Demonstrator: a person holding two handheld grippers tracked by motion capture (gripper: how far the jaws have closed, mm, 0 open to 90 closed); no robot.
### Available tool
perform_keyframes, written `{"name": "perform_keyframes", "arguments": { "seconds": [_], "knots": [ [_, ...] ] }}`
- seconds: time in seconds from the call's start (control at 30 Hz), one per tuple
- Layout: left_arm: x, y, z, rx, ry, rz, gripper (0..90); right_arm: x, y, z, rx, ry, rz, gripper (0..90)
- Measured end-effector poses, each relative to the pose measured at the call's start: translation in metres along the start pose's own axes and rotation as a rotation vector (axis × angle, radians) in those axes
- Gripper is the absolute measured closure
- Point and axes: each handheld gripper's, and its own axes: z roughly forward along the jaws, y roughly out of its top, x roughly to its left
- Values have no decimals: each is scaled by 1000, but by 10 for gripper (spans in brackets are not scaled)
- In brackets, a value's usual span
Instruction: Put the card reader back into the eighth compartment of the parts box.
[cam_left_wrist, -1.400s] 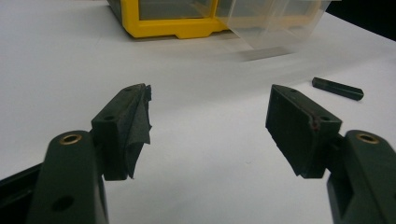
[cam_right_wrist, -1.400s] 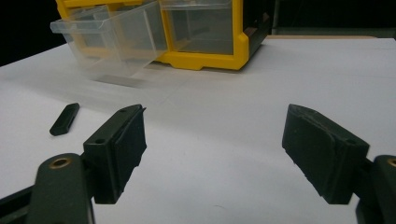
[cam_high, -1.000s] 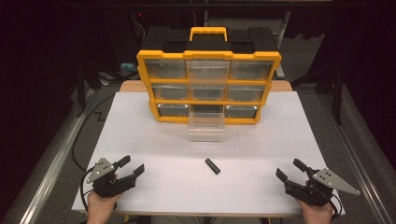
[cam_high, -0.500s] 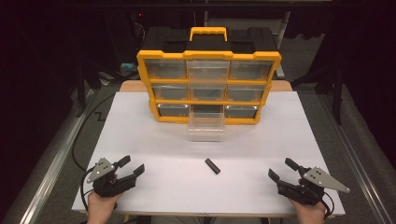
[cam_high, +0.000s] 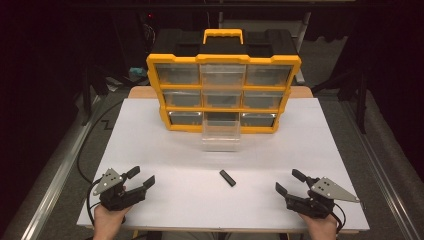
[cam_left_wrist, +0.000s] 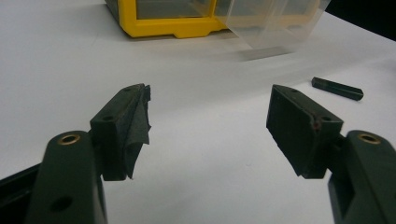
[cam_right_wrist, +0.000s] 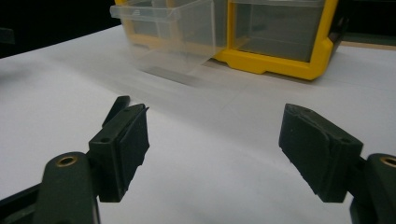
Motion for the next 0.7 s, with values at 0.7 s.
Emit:
{"name": "perform_keyframes", "arguments": {
  "seconds": [0.7],
  "knots": [
    [0,0,1,0,-2,-3,309,15,6,17,-10,61,-5,245]
  ]
}}
